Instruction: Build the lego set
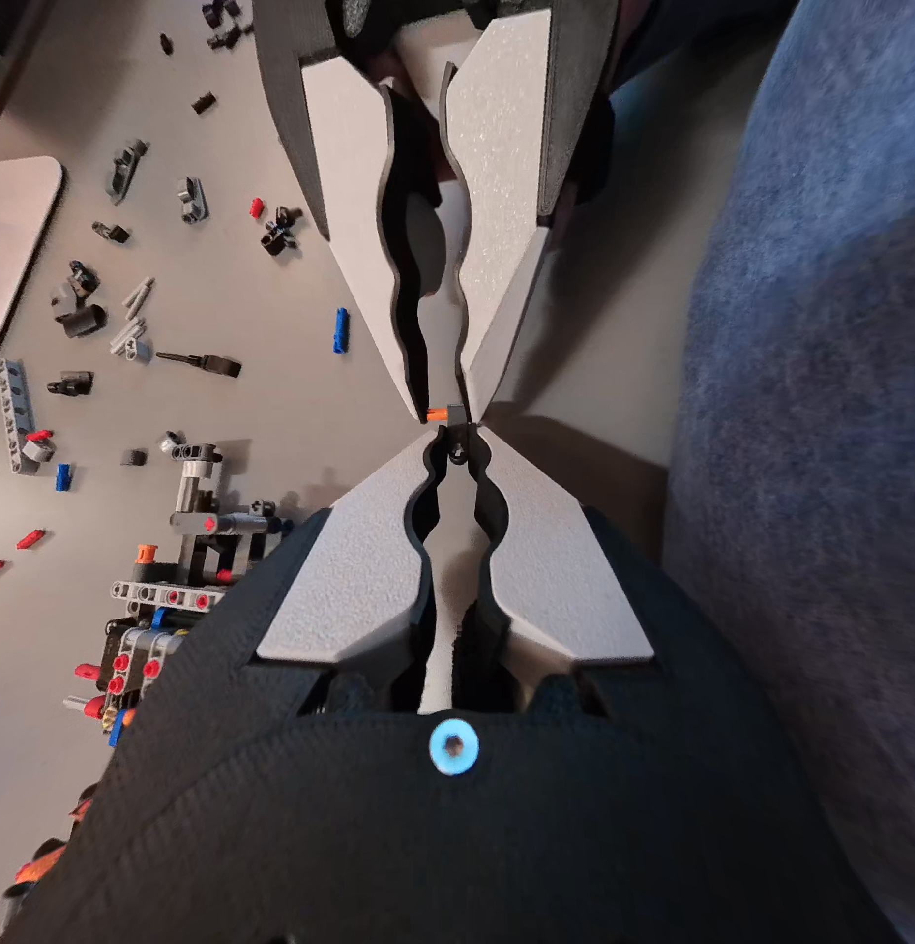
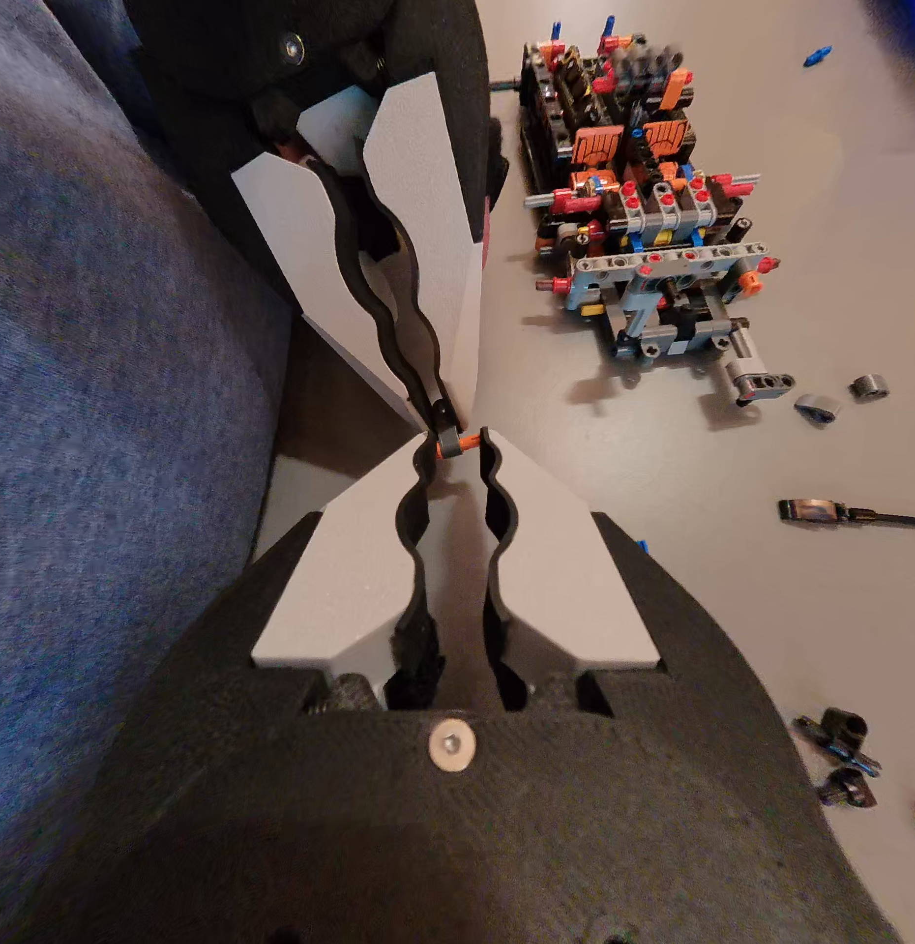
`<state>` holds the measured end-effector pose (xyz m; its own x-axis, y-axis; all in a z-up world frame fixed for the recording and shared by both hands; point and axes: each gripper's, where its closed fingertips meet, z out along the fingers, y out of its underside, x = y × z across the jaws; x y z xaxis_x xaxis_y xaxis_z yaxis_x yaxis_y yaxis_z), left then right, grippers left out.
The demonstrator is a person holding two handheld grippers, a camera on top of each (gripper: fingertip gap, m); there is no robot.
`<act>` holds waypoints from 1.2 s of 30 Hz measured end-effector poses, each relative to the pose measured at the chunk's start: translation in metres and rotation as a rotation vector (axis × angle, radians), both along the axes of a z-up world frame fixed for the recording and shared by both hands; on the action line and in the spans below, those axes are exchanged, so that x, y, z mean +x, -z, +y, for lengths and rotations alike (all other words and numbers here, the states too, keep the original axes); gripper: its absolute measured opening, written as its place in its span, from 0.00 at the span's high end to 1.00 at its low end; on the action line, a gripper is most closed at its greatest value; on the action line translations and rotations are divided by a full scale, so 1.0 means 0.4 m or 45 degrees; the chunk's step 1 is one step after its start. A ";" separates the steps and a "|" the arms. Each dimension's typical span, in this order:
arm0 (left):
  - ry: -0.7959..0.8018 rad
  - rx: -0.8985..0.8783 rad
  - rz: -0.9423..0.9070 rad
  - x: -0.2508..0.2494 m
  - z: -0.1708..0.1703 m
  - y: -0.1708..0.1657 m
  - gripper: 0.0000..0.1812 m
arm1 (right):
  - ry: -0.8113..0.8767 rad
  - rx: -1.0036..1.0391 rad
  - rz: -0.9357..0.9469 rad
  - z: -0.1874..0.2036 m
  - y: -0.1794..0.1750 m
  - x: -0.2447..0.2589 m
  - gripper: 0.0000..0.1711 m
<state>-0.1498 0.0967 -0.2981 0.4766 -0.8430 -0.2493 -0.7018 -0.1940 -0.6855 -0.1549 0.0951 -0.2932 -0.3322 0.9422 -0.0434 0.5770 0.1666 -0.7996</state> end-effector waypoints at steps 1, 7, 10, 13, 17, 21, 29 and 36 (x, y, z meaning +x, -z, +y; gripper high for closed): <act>-0.004 0.003 0.023 -0.001 0.000 0.009 0.97 | -0.003 0.022 -0.013 0.000 0.009 -0.001 0.92; -0.038 0.006 0.089 -0.005 0.004 0.043 0.97 | 0.009 0.059 -0.046 0.005 0.040 -0.003 0.92; -0.062 -0.002 0.066 -0.005 0.009 0.043 0.97 | 0.027 0.051 -0.050 0.011 0.041 -0.005 0.92; -0.068 0.001 0.058 -0.005 0.010 0.044 0.97 | 0.029 0.059 -0.049 0.012 0.041 -0.006 0.92; -0.057 -0.005 0.040 -0.001 0.008 0.045 0.97 | -0.010 0.045 -0.059 0.010 0.043 -0.002 0.92; -0.055 -0.009 0.038 -0.001 0.008 0.047 0.97 | -0.023 0.069 -0.054 0.011 0.044 -0.004 0.93; -0.040 -0.012 -0.011 0.006 0.007 0.047 0.97 | -0.069 0.084 -0.046 0.010 0.044 0.003 0.92; -0.007 -0.010 -0.011 0.023 0.012 0.048 0.97 | -0.258 0.125 -0.215 0.015 0.049 0.019 0.92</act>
<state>-0.1407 0.1014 -0.3172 0.4832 -0.8424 -0.2384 -0.6947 -0.2033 -0.6899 -0.1474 0.1013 -0.3128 -0.5098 0.8599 -0.0255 0.6477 0.3641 -0.6693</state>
